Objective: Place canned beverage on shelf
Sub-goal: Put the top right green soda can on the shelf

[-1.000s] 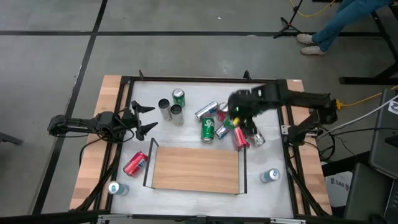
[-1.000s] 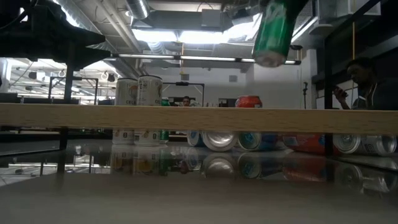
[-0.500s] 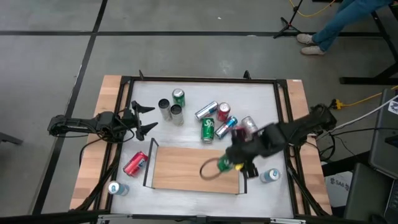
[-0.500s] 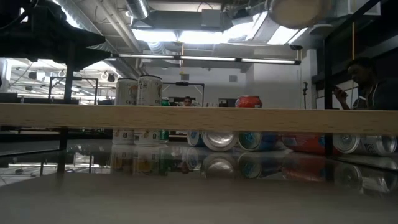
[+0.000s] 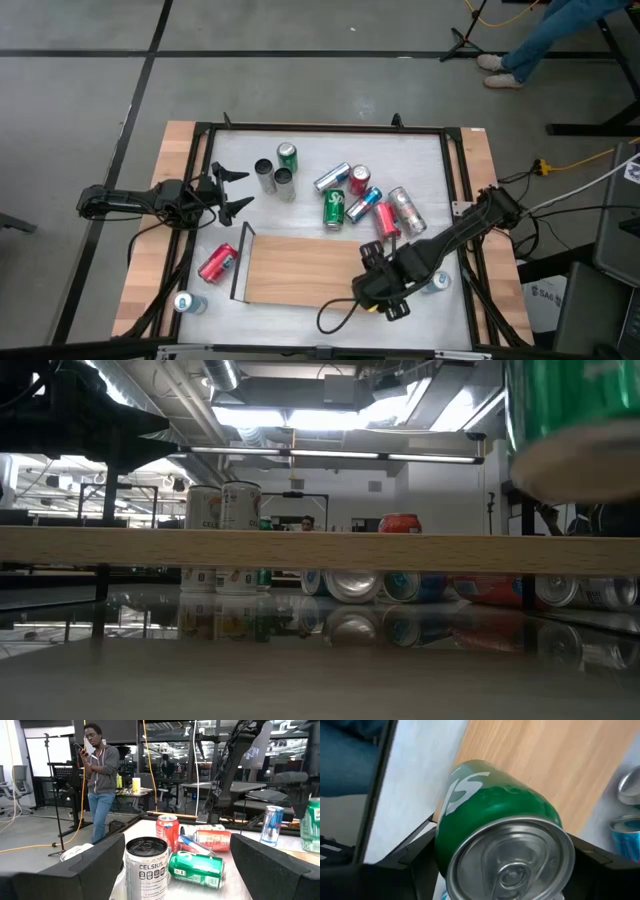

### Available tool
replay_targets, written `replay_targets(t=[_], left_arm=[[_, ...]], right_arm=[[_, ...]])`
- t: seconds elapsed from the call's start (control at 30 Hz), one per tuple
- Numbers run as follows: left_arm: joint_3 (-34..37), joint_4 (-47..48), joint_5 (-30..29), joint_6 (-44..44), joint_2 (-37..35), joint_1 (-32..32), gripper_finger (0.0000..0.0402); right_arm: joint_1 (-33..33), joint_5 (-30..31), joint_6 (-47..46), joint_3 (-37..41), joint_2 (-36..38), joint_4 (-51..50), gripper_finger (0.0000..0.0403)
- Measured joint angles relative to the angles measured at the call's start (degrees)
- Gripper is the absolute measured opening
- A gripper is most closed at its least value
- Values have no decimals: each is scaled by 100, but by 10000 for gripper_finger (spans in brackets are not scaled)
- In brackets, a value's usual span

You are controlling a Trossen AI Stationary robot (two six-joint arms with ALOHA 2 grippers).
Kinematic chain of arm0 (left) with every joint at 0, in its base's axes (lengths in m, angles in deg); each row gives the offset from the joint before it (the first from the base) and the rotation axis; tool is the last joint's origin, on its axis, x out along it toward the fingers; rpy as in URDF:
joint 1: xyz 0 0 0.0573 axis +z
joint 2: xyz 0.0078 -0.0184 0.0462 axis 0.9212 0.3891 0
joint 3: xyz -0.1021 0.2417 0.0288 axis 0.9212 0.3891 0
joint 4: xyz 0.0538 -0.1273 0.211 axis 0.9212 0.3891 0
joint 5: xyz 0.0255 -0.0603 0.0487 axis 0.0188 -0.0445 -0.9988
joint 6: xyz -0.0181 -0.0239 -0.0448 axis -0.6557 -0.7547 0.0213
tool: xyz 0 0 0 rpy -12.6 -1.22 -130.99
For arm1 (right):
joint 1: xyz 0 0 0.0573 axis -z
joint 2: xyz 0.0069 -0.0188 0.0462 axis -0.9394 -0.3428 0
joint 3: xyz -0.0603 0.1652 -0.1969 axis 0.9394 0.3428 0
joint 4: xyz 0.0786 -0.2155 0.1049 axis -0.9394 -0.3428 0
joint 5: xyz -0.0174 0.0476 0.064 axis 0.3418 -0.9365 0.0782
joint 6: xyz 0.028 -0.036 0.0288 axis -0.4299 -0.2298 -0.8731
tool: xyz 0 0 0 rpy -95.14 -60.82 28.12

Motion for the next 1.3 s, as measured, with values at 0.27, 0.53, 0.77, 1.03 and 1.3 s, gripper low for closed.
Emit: replay_targets(t=[0.27, 0.53, 0.77, 1.03, 1.3], left_arm=[[-2, -2, 0, 2, 0, -1, 354], [-1, -2, 0, 0, 0, 1, 354], [0, -2, 0, 0, -2, 1, 354], [-1, -3, 0, -1, -1, 0, 354], [-1, -2, 0, -2, 0, 1, 354]], right_arm=[[-22, -113, -122, 0, -211, -19, 298], [-22, -110, -103, 11, -211, 30, 299], [-22, -125, -4, 199, -209, 389, 299], [-20, -110, 92, 210, -207, 341, 299], [-22, -116, 94, 210, -207, 345, 299]])
